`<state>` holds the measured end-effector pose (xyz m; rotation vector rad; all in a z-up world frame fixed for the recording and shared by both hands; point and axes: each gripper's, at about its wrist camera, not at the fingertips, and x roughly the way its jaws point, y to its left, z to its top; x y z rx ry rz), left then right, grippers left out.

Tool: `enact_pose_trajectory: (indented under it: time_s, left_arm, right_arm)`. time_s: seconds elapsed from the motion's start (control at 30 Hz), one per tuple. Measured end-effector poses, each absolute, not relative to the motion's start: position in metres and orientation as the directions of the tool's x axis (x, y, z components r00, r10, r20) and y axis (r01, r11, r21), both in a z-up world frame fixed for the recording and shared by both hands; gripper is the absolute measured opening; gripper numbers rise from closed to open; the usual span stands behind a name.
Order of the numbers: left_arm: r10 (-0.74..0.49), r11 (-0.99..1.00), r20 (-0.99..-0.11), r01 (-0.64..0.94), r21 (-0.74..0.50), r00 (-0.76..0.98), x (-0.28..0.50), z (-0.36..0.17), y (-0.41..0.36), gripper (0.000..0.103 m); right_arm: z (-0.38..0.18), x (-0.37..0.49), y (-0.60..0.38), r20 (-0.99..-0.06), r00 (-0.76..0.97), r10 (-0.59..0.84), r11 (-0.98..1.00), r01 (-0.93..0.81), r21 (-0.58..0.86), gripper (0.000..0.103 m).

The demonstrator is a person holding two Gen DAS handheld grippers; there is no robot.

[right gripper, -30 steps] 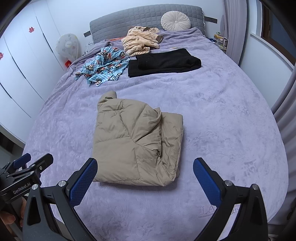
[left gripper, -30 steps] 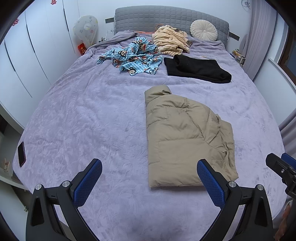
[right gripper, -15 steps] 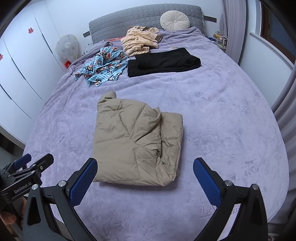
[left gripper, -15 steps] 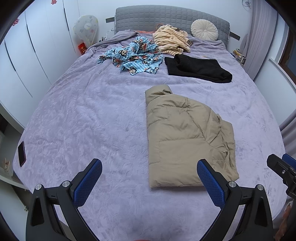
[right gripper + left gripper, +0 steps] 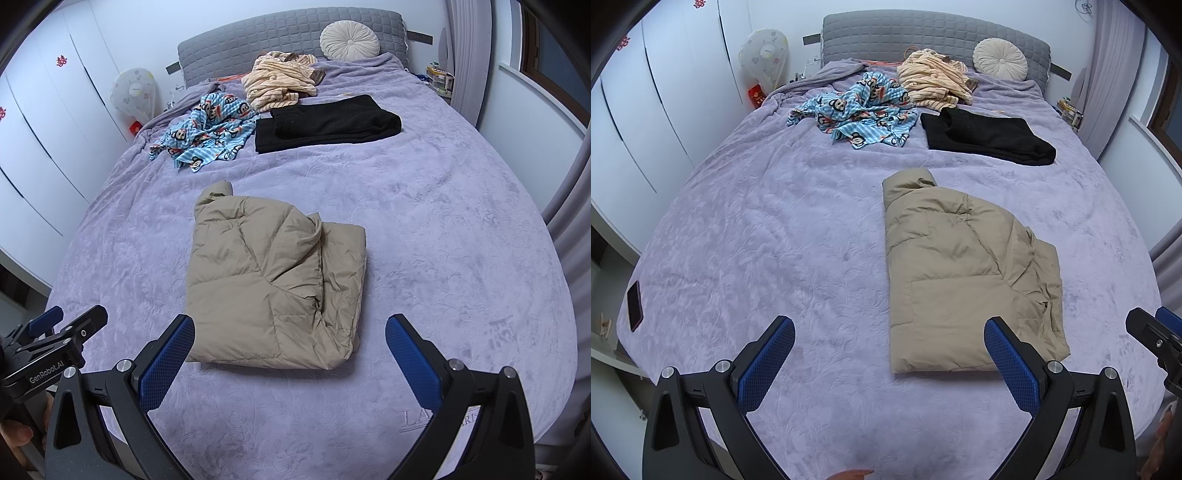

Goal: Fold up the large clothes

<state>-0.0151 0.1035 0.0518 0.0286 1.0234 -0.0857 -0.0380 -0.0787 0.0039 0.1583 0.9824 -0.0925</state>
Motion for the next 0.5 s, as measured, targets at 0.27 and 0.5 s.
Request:
enact_pose_trajectory:
  time_s: [0.27, 0.5]
  left_arm:
    - [-0.058, 0.996, -0.854, 0.082, -0.018, 0.518, -0.0154, 0.0510, 0.1056, 0.103]
    - [-0.059, 0.996, -0.854, 0.086, -0.017, 0.518, -0.0142, 0.0514, 0.1051, 0.103]
  right_arm:
    - [0.0041, -0.0383, -0.0785, -0.833, 0.553, -0.006, 0.984, 0.150, 0.092, 0.103]
    - [0.0043, -0.0381, -0.0791, -0.833, 0.553, -0.006, 0.984, 0.149, 0.092, 0.103]
